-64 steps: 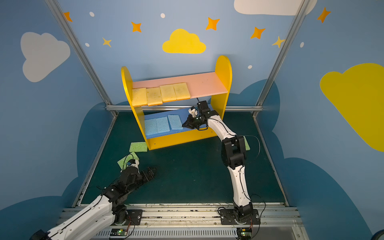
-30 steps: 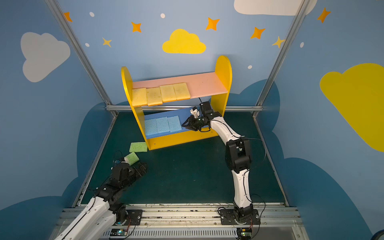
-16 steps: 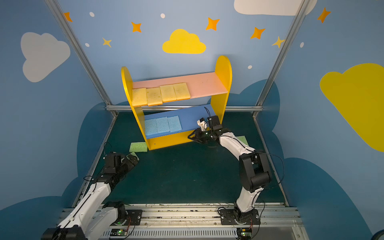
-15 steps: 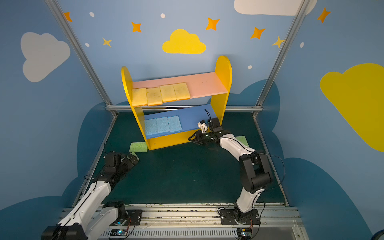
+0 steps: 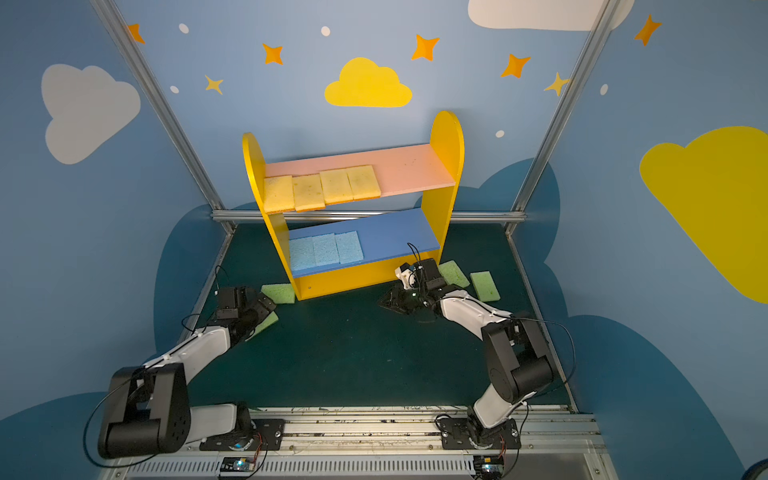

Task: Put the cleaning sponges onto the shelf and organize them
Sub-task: 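Withdraw the right gripper from the shelf while the left gripper reaches a green sponge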

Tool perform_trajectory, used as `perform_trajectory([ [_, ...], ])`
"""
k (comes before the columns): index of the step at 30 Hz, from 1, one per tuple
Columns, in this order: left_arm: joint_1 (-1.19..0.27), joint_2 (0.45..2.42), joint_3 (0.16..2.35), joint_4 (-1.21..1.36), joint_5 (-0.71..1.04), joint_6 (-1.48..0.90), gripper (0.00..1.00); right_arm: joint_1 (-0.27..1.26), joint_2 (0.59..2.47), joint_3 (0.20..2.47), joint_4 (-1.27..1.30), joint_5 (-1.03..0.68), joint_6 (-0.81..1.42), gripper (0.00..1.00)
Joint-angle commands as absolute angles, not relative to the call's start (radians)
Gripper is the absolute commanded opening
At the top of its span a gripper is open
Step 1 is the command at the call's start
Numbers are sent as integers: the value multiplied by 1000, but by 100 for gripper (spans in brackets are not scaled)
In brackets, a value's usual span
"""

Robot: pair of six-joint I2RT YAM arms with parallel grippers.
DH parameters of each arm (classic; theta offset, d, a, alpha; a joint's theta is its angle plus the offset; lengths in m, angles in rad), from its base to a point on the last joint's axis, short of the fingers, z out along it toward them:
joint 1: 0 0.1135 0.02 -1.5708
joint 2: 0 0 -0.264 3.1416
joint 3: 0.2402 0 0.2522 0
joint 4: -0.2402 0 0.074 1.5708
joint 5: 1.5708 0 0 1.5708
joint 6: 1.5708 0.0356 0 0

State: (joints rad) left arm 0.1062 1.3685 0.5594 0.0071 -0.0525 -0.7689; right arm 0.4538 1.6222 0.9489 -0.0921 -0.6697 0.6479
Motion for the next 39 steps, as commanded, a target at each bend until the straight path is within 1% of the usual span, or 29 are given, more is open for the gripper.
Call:
perform_trajectory([
  [1, 105, 1412, 569, 64, 85, -753, 97, 455, 1591, 943, -79, -658, 637, 32],
  [5, 72, 1418, 517, 121, 133, -750, 97, 455, 1589, 949, -93, -650, 630, 32],
  [9, -28, 1402, 456, 142, 122, -754, 96, 450, 1600, 954, -95, -654, 635, 31],
  [16, -311, 1380, 320, 238, 56, -859, 96, 433, 1591, 953, -113, -656, 641, 31],
  [20, -504, 1373, 293, 259, -33, -941, 96, 425, 1582, 950, -123, -655, 640, 31],
  [23, -630, 1387, 321, 284, -95, -998, 96, 420, 1583, 950, -136, -652, 636, 30],
  [27, -729, 1437, 441, 297, -95, -1003, 96, 405, 1583, 939, -139, -660, 649, 30],
  [30, -769, 1445, 545, 276, -76, -974, 96, 382, 1582, 926, -144, -681, 668, 30],
  [35, -770, 1384, 637, 175, -76, -944, 96, 362, 1528, 889, -184, -666, 644, 31],
  [36, -759, 1378, 643, 167, -57, -929, 95, 362, 1521, 883, -190, -666, 640, 30],
  [37, -740, 1371, 647, 154, -22, -910, 89, 363, 1516, 872, -192, -668, 637, 26],
  [39, -705, 1359, 650, 121, 34, -868, 68, 370, 1516, 850, -195, -672, 629, 14],
])
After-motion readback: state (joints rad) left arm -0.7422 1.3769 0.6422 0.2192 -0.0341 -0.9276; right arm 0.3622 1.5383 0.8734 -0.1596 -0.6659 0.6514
